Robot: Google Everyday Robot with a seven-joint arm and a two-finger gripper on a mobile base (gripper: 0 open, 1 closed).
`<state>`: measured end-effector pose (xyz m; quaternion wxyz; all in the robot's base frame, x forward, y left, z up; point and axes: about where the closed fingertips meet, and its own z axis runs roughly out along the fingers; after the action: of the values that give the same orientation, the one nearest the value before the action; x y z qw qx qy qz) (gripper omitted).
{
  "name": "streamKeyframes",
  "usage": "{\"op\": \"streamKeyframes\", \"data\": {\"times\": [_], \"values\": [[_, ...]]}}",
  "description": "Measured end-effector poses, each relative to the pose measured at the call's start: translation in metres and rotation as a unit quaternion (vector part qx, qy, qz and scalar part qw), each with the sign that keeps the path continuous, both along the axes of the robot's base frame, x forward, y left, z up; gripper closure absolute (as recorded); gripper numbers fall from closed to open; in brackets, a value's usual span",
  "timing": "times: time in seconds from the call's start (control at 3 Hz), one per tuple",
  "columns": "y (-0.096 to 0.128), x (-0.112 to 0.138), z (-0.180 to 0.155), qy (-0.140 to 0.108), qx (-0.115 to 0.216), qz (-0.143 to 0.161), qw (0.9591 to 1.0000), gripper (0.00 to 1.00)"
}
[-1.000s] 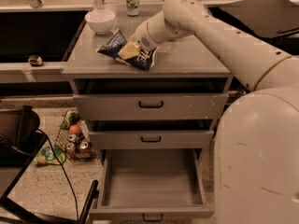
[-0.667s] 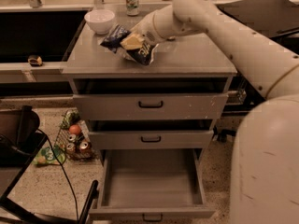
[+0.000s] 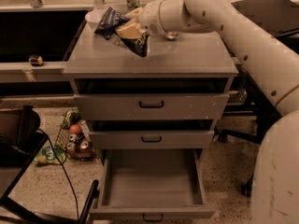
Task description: Place blue chip bag into bottom drawer
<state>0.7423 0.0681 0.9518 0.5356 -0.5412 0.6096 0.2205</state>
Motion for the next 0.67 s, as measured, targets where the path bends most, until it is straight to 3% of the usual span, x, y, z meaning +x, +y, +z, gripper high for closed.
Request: {"op": "streamKeyframes", "data": {"times": [0.33, 0.67], "values": [[0.0, 0.0, 0.0, 0.001, 0.0, -0.001, 1.0, 1.0], [0.009, -0.015, 0.003, -0.003, 0.0, 0.043, 0.9991, 1.0]]}}
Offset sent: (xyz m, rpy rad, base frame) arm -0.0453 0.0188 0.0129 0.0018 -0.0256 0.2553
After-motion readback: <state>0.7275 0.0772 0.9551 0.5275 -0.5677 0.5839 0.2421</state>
